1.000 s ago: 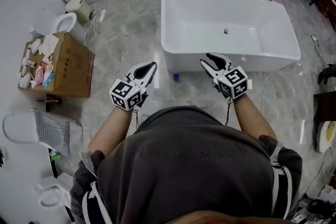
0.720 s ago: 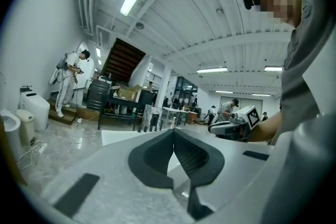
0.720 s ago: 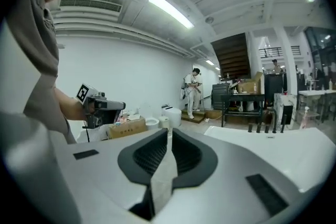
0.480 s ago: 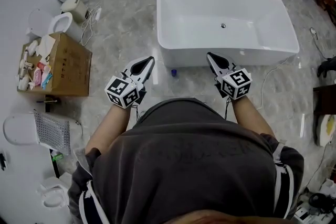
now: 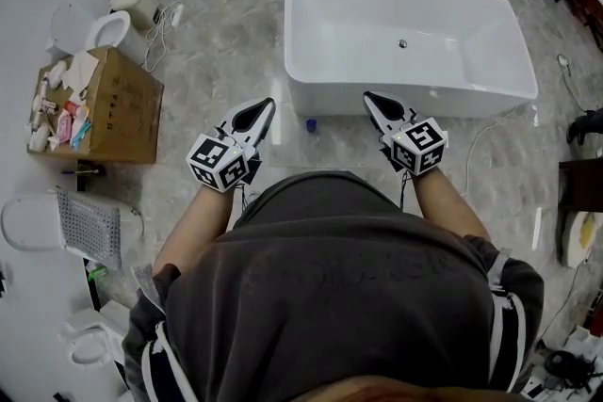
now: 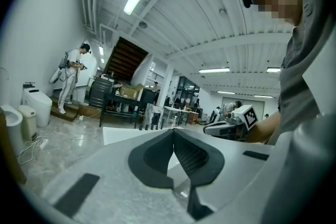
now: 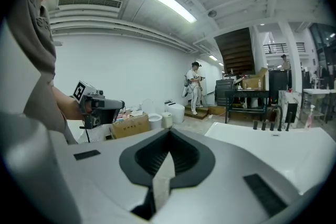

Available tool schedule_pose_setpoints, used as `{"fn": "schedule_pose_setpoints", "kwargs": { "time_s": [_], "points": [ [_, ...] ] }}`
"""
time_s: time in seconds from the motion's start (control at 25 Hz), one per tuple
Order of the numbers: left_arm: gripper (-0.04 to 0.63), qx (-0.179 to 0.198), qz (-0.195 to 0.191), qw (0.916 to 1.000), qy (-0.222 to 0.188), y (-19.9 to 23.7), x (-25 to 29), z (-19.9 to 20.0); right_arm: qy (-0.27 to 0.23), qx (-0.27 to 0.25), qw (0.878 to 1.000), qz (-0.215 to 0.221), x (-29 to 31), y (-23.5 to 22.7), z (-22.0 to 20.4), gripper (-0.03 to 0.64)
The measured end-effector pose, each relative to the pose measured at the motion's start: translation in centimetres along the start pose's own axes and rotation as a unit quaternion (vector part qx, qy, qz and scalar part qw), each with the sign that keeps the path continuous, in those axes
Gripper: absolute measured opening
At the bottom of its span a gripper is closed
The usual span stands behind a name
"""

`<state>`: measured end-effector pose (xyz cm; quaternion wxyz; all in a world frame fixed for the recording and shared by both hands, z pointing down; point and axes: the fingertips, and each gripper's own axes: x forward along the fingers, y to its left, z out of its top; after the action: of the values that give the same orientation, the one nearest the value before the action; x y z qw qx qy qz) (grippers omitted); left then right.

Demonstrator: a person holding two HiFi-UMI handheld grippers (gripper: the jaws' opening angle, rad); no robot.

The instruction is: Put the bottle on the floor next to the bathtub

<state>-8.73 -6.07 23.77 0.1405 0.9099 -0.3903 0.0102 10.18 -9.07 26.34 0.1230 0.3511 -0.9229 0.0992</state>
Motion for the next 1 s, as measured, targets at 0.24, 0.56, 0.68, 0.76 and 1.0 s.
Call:
{"fn": "schedule_pose_setpoints", "kwargs": {
  "time_s": [0.24, 0.56, 0.68, 0.76, 1.0],
  "points": [
    [0.005, -0.002, 0.001, 1.0000, -0.003, 0.01, -0.18, -0.08, 0.002, -0.010, 1.000, 0.006, 0.21, 0.39, 0.01, -0.009],
    [0.005, -0.007, 0.001, 1.0000, -0.006, 0.22, -0.42, -0.03, 0.010, -0.014, 1.000, 0.002, 0.41, 0.30, -0.19, -0.009],
    [0.005, -0.011, 0.002, 0.9999, -0.008, 0.40, -0.54, 0.07, 0.012, -0.015, 1.000, 0.003, 0.51, 0.37, -0.26, -0.009],
    [0.005, -0.012, 0.003, 0.9999, -0.008, 0.45, -0.63, 0.08, 0.013, -0.015, 1.000, 0.005, 0.58, 0.58, -0.24, -0.009],
    [0.005, -0.014, 0.005, 0.9999, -0.008, 0.48, -0.85, -0.05, 0.017, -0.021, 1.000, 0.009, 0.63, 0.97, -0.23, -0.009]
  ]
}}
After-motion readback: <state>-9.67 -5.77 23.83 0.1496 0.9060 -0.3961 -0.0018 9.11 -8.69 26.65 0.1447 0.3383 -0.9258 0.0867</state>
